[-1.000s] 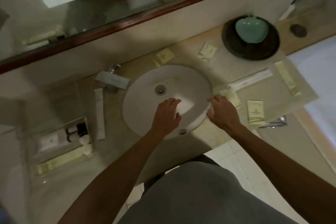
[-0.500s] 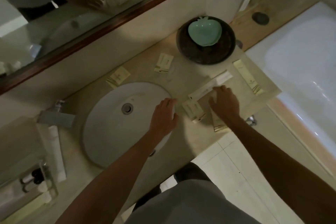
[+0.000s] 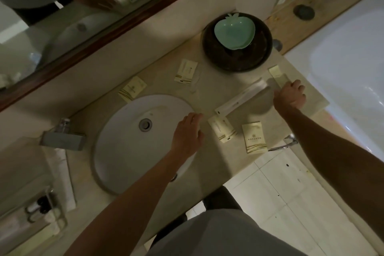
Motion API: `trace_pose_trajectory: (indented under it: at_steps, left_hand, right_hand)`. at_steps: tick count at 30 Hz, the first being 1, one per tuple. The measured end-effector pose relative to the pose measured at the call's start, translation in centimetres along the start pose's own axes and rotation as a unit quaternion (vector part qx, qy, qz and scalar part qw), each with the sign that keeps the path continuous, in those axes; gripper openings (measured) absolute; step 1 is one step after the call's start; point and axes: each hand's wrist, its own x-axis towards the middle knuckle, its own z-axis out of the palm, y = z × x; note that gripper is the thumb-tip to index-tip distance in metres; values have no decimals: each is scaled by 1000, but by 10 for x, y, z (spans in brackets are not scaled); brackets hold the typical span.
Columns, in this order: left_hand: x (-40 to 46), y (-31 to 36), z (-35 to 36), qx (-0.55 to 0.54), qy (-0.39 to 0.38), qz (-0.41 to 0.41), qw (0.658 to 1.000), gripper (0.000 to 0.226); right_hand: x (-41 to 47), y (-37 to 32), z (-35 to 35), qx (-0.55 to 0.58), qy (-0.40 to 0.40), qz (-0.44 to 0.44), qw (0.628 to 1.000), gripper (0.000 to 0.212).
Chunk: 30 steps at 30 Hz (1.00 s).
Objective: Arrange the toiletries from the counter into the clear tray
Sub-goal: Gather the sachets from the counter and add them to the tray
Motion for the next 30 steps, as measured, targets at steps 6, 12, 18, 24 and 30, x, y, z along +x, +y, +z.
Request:
trace_pose_trajectory:
  at_steps: [6,12,18,24,30]
  left_hand:
    - [-7,-5,-5,5,-4,-7,1000,52]
    - [-10,-6,-6,11,-8,-2,1000,51]
    - [-18,-10,-9,11,8,11,1000,50]
    - [-44,-35,-28,3,21,-19,1000,47]
    - [-87,-76,-51,-17,-12,-96,995,64]
  right_hand:
    - [0,-3,2,75,5,36,997,53]
    - [0,2,-6,128,-37,51,990,60]
    - [-56,-23,-29,153,-23,12,988,37]
    - [-167,-114,-23,181,-47,-119,975,36]
    - [-286,-204,-7,249,-223,-212,918,30]
